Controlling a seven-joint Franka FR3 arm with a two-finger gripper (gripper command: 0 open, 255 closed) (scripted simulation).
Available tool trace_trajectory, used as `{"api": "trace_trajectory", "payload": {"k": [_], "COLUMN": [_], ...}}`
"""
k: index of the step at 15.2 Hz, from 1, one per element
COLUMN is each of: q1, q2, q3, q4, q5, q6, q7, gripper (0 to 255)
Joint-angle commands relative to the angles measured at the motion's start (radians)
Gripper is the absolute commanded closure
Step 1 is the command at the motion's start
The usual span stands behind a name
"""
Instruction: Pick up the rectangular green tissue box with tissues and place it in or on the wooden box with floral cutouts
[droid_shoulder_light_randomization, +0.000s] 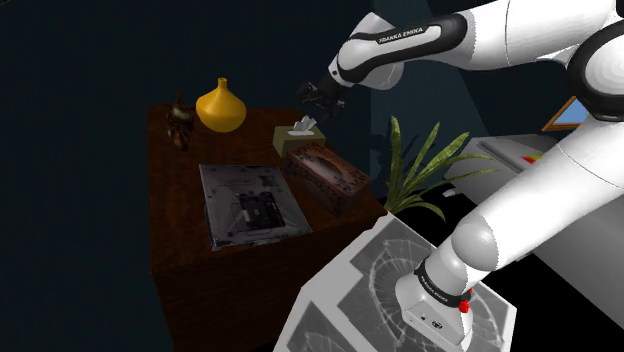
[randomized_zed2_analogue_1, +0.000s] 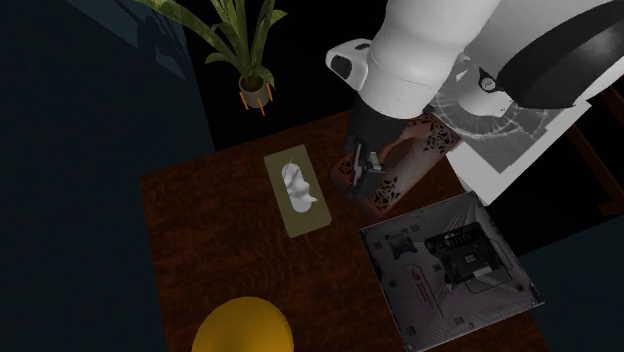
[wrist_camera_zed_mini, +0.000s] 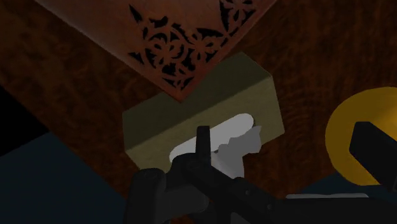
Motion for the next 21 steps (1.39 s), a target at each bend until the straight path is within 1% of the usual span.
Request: {"api": "trace_trajectory", "payload": {"k": [1,4,12,20,21], "q1": [-0.007,-0.017,-0.011,-0.01,-0.01], "q2": [0.076,0.176,0.279,0.286,0.286], "q3": [0.0,-0.011,-0.007,-0.006,-0.006], "q4": [0.037,0.09,0.118,0.12,0.12], "q5": [0.006,0.023,0.033,0.033,0.033], "q6": [0.058,0.13,0.209,0.215,0.215], "q7": [0.047,0.099,0.101,0.101,0.101], "gripper": [0,0,0,0,255]}}
